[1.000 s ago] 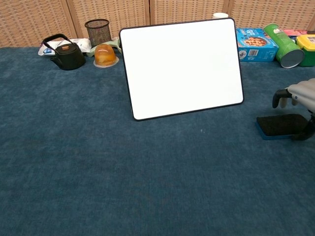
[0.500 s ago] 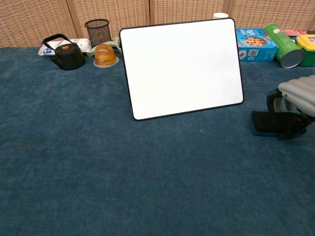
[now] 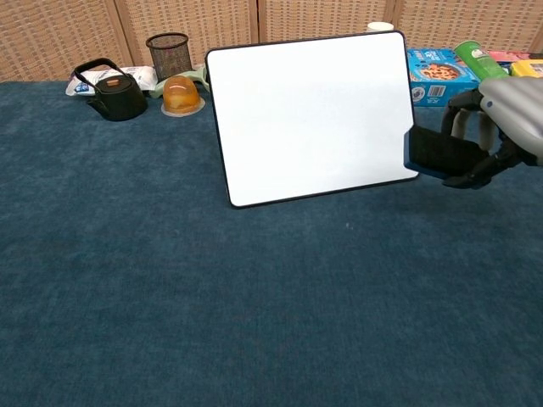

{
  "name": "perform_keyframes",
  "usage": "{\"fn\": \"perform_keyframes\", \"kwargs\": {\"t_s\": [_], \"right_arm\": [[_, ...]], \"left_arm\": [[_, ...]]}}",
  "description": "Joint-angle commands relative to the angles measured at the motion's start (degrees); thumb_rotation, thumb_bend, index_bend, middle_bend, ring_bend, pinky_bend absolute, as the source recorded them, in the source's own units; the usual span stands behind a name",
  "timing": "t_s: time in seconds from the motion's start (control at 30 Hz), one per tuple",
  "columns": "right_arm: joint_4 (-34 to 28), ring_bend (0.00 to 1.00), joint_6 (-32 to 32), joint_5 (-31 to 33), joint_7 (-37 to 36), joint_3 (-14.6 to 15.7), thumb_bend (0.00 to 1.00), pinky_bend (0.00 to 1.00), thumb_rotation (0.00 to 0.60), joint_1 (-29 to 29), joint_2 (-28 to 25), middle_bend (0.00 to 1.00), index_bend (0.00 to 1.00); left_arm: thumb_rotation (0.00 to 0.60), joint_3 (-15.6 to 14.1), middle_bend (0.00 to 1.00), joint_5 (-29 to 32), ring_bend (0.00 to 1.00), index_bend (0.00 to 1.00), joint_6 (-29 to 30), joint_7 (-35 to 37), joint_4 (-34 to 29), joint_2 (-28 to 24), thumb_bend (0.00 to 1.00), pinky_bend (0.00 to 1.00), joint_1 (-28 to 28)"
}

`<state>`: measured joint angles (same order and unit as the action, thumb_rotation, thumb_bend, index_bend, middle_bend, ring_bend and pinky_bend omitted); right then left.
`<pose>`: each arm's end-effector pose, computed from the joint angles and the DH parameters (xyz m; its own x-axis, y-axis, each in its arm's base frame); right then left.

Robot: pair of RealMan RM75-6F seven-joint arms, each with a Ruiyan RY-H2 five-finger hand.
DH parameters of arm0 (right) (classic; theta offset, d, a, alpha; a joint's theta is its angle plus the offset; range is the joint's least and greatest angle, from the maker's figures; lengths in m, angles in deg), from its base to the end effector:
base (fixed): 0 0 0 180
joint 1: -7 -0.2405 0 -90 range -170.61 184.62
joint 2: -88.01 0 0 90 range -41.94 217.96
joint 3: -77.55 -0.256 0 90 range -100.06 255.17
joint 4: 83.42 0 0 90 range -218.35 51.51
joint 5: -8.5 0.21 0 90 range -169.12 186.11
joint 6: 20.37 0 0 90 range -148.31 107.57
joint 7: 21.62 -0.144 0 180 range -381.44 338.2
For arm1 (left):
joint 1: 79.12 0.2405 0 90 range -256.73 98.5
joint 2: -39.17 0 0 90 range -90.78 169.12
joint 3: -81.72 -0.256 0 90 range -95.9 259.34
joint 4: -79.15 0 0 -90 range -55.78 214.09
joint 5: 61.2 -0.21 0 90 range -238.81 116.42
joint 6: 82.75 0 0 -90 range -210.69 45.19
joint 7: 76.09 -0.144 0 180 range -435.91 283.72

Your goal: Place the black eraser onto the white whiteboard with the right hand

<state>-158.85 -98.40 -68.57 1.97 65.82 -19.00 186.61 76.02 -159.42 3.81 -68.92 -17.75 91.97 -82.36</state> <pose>-0.2036 -0.2996 -0.0008 0.4375 0.0905 0.8946 -0.8809 -0.1568 0.4467 -0.2971 0.1373 0.1857 0.4020 0.1502 0.9032 0.9113 -0.1615 -0.3787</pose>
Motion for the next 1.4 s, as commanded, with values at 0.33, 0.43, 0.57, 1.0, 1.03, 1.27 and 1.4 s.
{"fn": "perform_keyframes", "kwargs": {"t_s": [0.33, 0.43, 0.57, 1.0, 1.03, 1.27, 1.4], "right_arm": [[3.98, 0.64, -3.37, 1.36, 5.94, -8.02, 0.27, 0.8, 0.6, -6.63, 11.18, 0.63, 0.62], [6.93, 0.64, -3.46, 3.04, 8.06, -10.7, 0.28, 0.8, 0.6, -8.84, 13.87, 0.63, 0.62], [11.05, 0.64, -3.65, 4.11, 9.38, -12.47, 0.29, 0.8, 0.6, -10.8, 15.98, 0.63, 0.62], [22.27, 0.65, -6.34, 5.59, 9.46, -15.6, 0.31, 0.8, 0.6, -14.96, 21.61, 0.63, 0.62], [22.84, 0.65, -6.39, 5.78, 9.33, -15.84, 0.31, 0.81, 0.6, -15.23, 22.02, 0.63, 0.62], [26.6, 0.67, -5.87, 9.86, 8.77, -19.92, 0.34, 0.82, 0.6, -18.33, 26.54, 0.63, 0.62], [28.17, 0.67, -5.26, 11.22, 9.33, -21.19, 0.35, 0.82, 0.6, -20.1, 27.84, 0.63, 0.62]], "left_arm": [[0.6, -0.1, 0.0, -0.21, 0.0, 0.0, -0.04, 0.66, 0.19, -0.23, 0.07, 0.05, -0.11], [0.6, -0.16, 0.0, -0.39, 0.0, 0.0, 0.16, 1.07, 0.32, -0.34, 0.07, 0.05, -0.08], [0.6, -0.21, 0.0, -0.51, 0.0, 0.0, 0.27, 1.53, 0.52, -0.44, 0.07, 0.05, -0.08], [0.6, -0.18, 0.0, -0.36, 0.0, 0.0, -0.06, 1.86, 0.47, -0.59, 0.07, 0.05, -0.3], [0.6, -0.18, 0.0, -0.36, 0.0, 0.0, -0.07, 1.82, 0.46, -0.59, 0.07, 0.05, -0.3], [0.6, -0.32, 0.0, -0.33, 0.0, 0.0, -0.44, 1.68, 0.38, -0.64, 0.07, 0.05, -0.39], [0.6, -0.26, 0.0, -0.23, 0.0, 0.0, -0.52, 2.12, 0.41, -0.79, 0.07, 0.05, -0.5]]}}
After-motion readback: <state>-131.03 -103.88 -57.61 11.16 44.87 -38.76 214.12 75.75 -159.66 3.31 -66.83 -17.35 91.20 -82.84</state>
